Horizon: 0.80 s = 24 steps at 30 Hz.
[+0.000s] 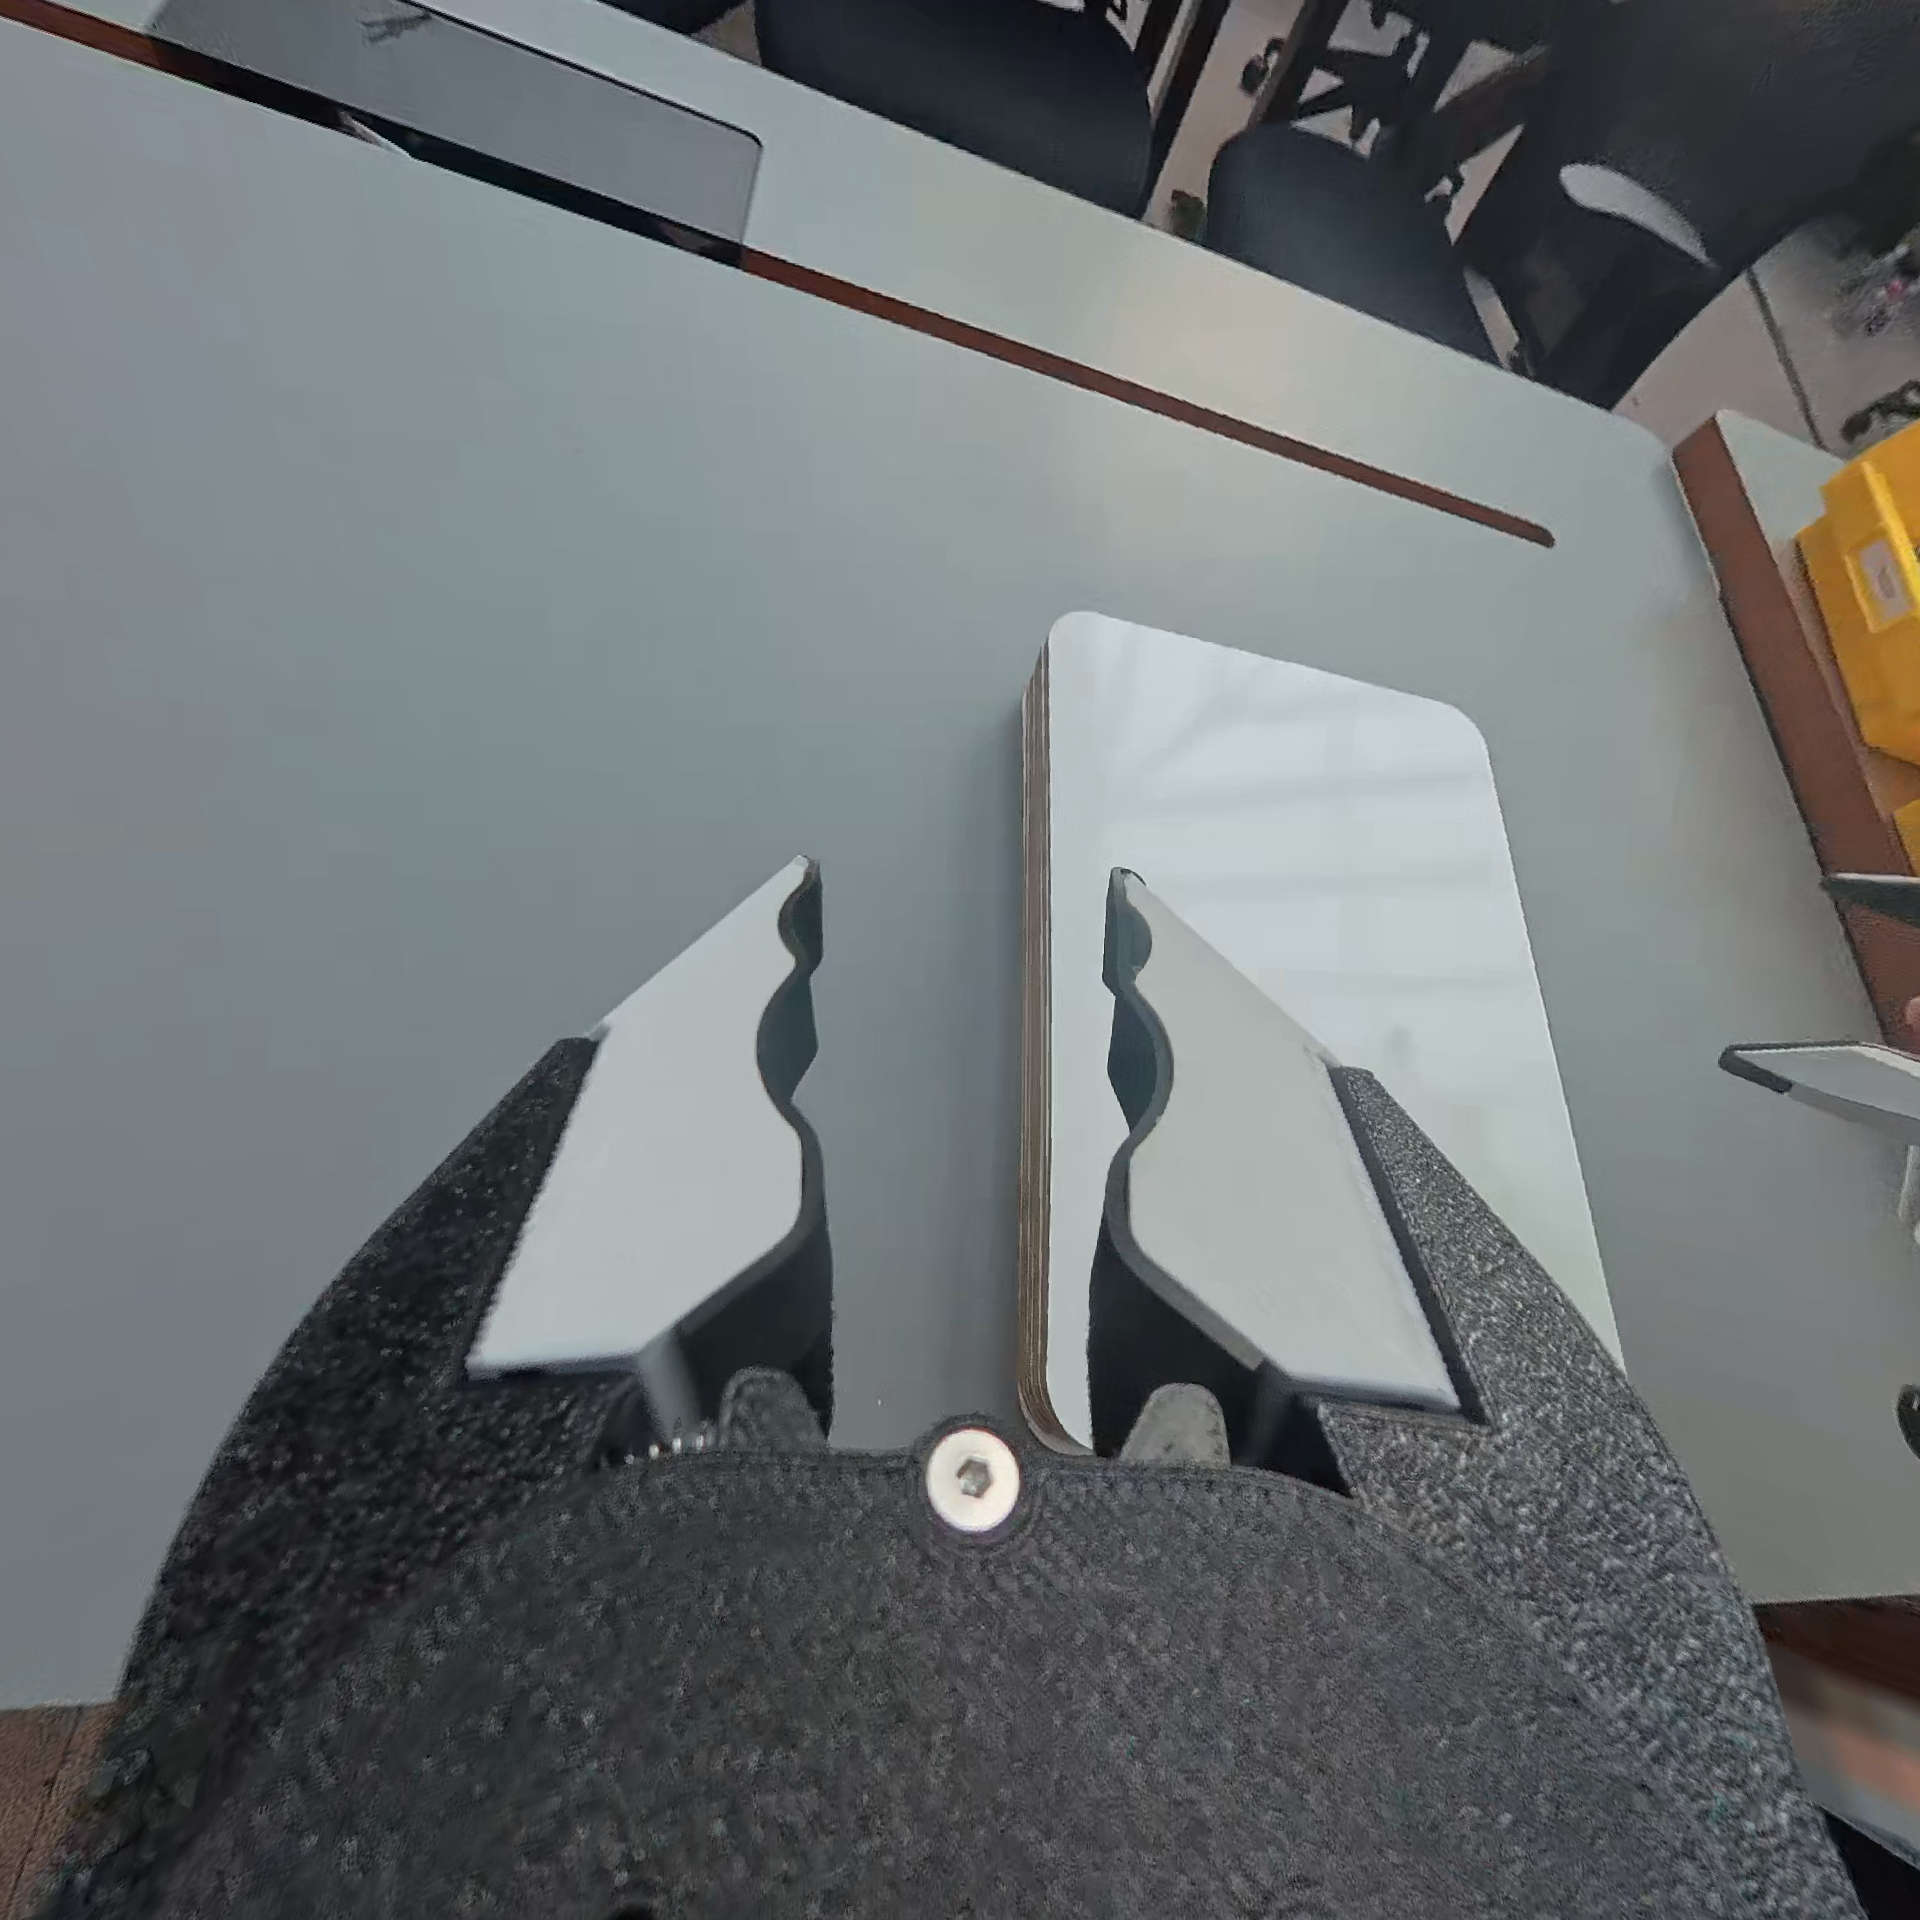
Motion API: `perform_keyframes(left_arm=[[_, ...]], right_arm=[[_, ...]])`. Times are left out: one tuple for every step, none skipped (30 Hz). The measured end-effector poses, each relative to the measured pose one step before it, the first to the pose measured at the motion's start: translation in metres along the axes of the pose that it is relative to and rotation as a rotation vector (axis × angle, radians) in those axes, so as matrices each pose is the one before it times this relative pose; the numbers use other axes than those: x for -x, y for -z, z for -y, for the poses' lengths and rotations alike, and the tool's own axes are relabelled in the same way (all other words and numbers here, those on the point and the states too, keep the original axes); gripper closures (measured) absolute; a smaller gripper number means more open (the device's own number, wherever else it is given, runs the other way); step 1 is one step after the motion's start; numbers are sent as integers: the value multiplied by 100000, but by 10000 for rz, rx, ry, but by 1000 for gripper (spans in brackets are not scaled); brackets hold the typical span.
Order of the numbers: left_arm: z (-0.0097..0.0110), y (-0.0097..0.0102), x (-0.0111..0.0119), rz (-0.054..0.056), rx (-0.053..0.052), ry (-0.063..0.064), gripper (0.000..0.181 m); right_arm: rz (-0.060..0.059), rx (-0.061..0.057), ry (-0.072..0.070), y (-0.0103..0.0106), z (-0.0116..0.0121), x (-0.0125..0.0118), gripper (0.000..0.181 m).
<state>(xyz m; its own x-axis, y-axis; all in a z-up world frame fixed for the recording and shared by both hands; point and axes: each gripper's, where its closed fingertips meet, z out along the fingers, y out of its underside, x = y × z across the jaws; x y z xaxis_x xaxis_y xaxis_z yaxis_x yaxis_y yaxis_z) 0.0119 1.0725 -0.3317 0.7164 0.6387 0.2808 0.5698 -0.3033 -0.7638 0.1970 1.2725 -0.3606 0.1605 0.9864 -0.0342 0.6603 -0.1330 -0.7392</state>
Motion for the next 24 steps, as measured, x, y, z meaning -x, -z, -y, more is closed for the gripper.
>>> perform_keyframes(left_arm=[[508,2126,1063,243,-588,277,131],[669,2074,1277,264,-573,190,133],[780,1982,1517,298,-533,105,137],[880,1878,1709,313,-487,52,139],[933,1760,1908,321,-437,27,141],[962,1663,2106,334,-405,37,143],[977,1570,2298,346,-382,81,146],[953,1479,2481,342,-355,133,149],[898,1383,2617,315,-310,167,153],[837,1294,2705,270,-254,149,157],[794,1232,2800,249,-220,109,162],[736,1193,2846,201,-198,82,168],[657,1126,2923,180,-142,34,173],[608,1079,3052,216,-103,-81,178],[490,987,3119,207,-43,-164,181],[378,874,3123,155,42,-134,181],[425,827,3058,104,37,-65,181],[511,783,2980,80,13,-43,181],[550,706,2902,87,50,-85,181],[608,635,2869,132,67,-139,181],[661,525,2813,169,67,-93,181],[722,417,2716,162,80,28,181],[809,304,2576,160,81,97,178],[880,231,2495,196,31,86,174]], right_arm=[[-51,-239,490,627,649,896,85],[127,-229,366,442,779,1164,93],[304,-216,252,244,914,1431,102],[288,-238,209,42,1080,1464,112],[283,-207,233,-216,1127,1526,120],[295,-162,281,-497,1184,1625,129],[320,-178,292,-743,1307,1736,139],[281,-183,249,-1016,1415,1721,146],[268,-144,197,-1307,1431,1755,151],[316,-92,183,-1585,1433,1887,156],[347,-75,198,-1824,1491,2021,163],[292,-124,213,-2046,1640,2049,169],[220,-150,208,-2249,1733,2028,177],[201,-127,144,-2422,1739,2064,181],[169,-138,28,-2530,1766,2036,181],[128,-120,-102,-2566,1731,1977,181],[111,-164,-204,-2554,1770,1953,181],[107,-191,-161,-2551,1755,1937,181],[4,-172,-48,-2539,1629,1774,181],[-29,-150,30,-2488,1530,1714,181],[-3,-155,36,-2373,1523,1729,181],[7,-99,-5,-2250,1479,1697,177],[48,-34,-66,-2119,1433,1704,171],[157,-47,-79,-2026,1464,1793,165]])
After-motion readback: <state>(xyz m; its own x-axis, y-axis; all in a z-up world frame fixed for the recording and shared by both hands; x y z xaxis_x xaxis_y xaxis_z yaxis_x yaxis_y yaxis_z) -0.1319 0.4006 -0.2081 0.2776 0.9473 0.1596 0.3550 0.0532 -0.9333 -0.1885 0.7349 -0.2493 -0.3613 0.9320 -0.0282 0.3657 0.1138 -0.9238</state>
